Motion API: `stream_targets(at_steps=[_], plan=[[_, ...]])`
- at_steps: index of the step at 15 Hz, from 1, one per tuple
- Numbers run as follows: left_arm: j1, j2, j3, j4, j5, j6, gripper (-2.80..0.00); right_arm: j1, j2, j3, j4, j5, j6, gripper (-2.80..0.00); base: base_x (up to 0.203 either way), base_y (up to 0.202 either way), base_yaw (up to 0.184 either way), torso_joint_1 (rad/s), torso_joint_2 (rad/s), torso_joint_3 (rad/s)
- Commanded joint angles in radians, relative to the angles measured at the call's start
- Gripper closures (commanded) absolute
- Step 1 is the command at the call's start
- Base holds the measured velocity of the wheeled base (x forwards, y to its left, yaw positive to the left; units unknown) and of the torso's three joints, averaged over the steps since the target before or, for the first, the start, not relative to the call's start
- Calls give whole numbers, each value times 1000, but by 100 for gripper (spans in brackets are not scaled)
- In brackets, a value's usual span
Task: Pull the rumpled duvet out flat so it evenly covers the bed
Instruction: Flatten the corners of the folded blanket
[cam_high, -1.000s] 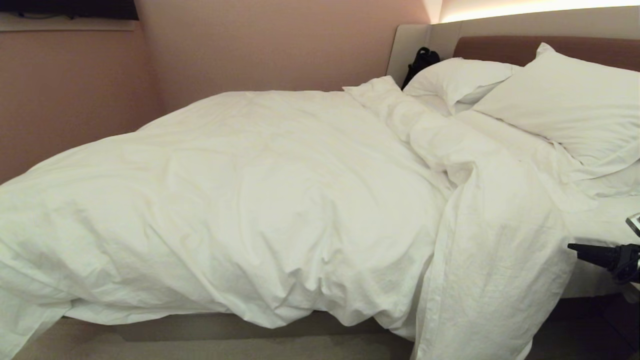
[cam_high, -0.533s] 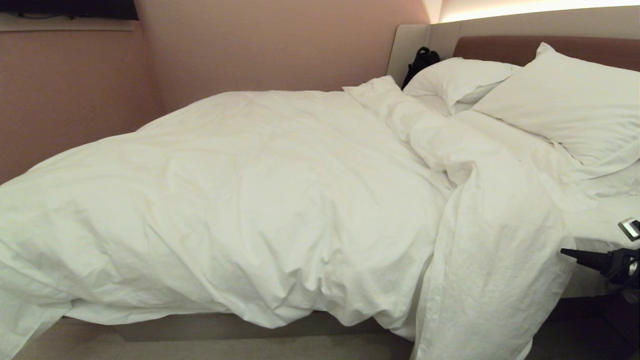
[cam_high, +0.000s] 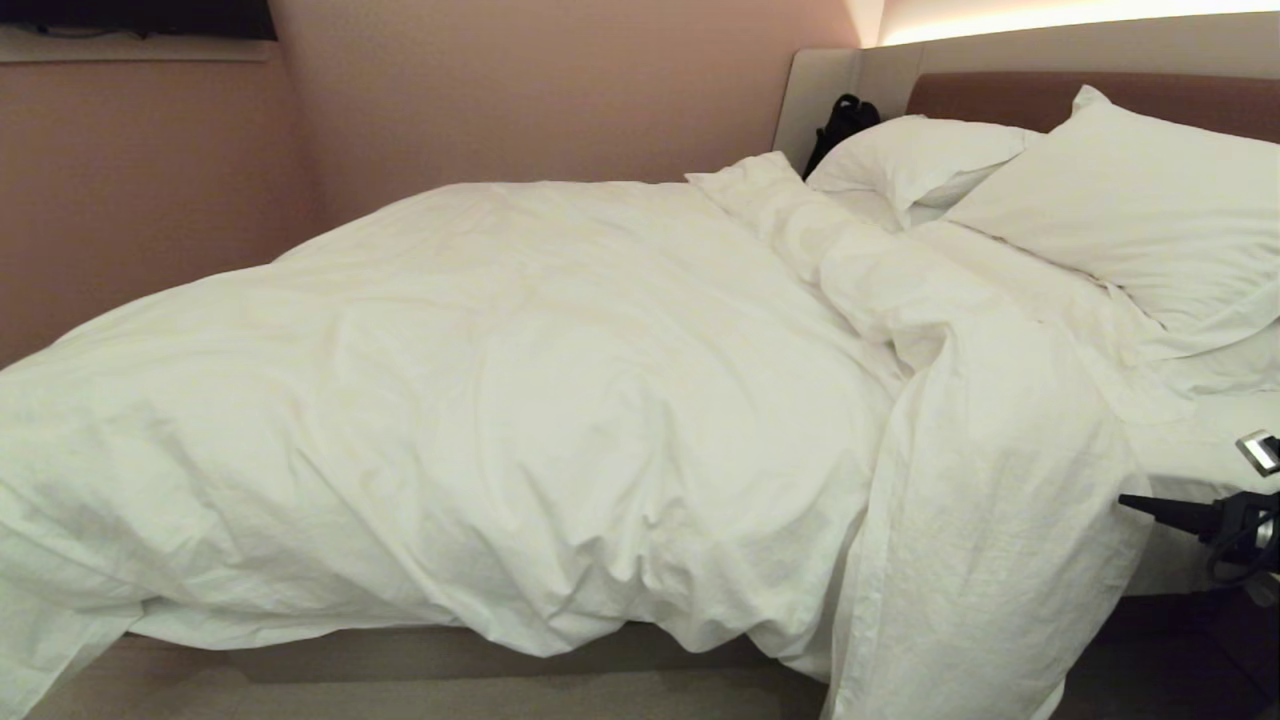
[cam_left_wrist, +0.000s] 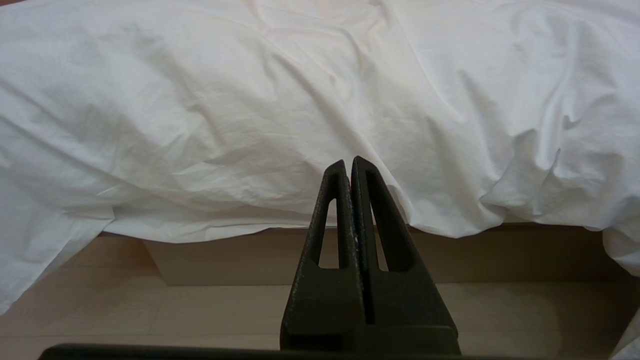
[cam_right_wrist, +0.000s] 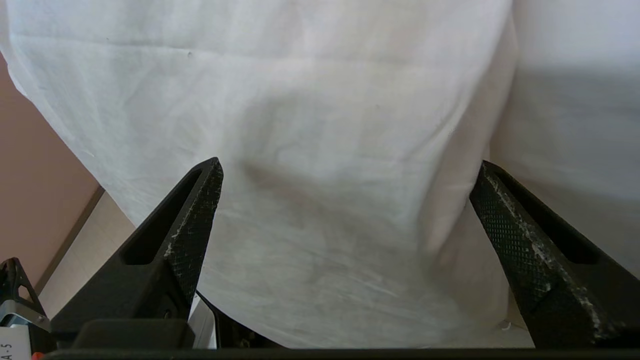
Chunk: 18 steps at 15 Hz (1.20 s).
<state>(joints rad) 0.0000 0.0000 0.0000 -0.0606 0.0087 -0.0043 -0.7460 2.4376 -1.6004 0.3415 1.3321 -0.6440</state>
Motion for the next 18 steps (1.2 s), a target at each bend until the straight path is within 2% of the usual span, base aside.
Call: stream_targets(at_steps=[1,15,18], plan=[[0,0,0,-1,1,0,0,0,-16,1,4,5,-3,-280,0,0,0,0,0,0],[2,0,0,-1,1,0,0,-1,-35,31,-10,9,-5,-280,0,0,0,0,0,0],[0,0,0,-1,1,0,0,0,-33,59,-62,12,-5,-280,0,0,0,0,0,0]])
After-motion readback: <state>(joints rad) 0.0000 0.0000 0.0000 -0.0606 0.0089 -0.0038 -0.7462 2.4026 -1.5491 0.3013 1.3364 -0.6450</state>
